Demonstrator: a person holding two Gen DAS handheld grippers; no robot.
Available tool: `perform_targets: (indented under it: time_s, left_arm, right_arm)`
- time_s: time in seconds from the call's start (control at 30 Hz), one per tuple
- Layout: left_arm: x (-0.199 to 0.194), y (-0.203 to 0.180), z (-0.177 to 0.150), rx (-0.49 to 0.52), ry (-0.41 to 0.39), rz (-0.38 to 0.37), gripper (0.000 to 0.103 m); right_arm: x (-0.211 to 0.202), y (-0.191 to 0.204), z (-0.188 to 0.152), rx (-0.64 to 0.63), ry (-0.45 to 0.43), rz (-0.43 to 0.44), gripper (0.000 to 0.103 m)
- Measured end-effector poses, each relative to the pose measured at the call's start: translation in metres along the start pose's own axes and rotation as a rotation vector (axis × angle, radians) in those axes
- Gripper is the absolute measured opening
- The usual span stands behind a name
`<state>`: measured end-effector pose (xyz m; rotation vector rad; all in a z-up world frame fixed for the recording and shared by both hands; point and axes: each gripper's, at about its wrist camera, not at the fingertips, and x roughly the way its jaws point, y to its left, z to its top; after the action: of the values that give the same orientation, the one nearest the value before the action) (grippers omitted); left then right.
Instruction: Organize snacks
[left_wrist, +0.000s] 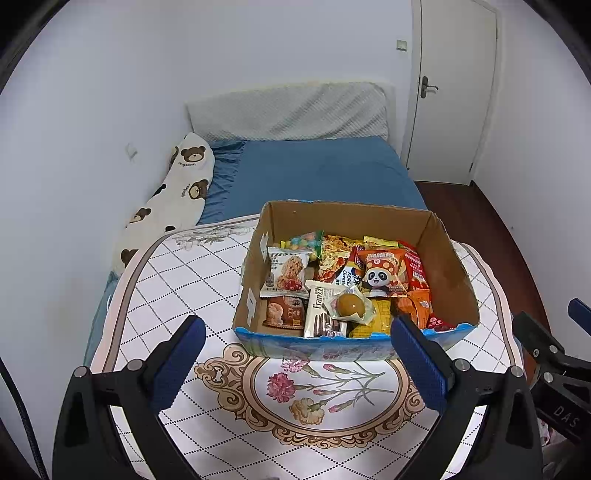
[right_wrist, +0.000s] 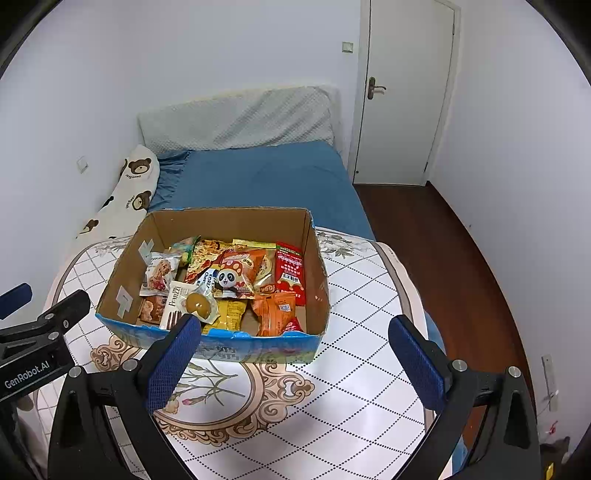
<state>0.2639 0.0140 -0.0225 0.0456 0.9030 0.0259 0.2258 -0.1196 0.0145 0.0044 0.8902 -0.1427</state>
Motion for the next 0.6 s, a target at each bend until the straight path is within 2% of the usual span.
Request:
perform_targets:
  time_s: [0.6]
  left_arm:
    - [-0.0009, -0.0002, -0.0040, 0.013, 0.000, 0.008, 0.103]
  right_arm:
    - [-0.0007, -0.0008, -0.0027, 0.005, -0.004, -0.001, 0.103]
